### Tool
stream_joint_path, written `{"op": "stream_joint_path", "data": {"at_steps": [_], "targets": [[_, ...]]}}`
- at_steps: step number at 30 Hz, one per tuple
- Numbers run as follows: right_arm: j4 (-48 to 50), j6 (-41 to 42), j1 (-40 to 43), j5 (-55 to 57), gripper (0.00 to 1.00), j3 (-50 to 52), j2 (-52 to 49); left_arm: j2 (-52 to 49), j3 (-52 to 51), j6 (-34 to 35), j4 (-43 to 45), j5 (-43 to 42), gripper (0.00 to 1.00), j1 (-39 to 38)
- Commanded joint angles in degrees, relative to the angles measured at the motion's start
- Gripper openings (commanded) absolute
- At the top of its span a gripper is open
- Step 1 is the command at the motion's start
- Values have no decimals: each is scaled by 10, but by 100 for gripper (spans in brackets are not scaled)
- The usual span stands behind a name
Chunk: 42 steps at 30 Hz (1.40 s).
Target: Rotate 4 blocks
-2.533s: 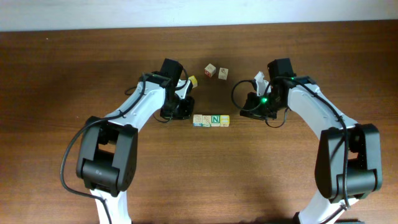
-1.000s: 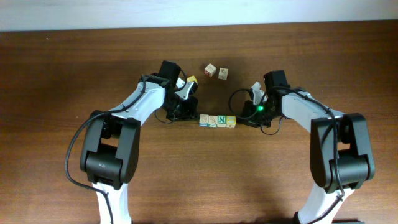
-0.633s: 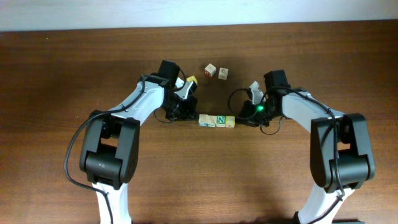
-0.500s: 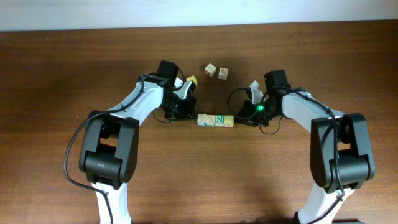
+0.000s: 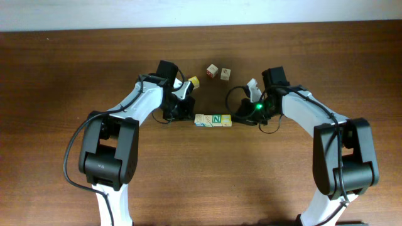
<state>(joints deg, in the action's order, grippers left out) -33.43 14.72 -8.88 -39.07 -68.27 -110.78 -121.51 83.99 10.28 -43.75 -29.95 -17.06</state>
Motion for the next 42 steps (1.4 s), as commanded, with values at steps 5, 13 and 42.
{"op": "stream_joint_path", "data": {"at_steps": [5,13,42], "targets": [[-3,-3,-55,-34,4,-25,30,-2,-3,-9,2,-48,0,-13],[-22,8,-114,24,4,-66,38,-2,-3,-9,2,-48,0,-13],[-2,68,-156,92,4,-67,36,-2,-3,-9,2,-48,0,-13]]}}
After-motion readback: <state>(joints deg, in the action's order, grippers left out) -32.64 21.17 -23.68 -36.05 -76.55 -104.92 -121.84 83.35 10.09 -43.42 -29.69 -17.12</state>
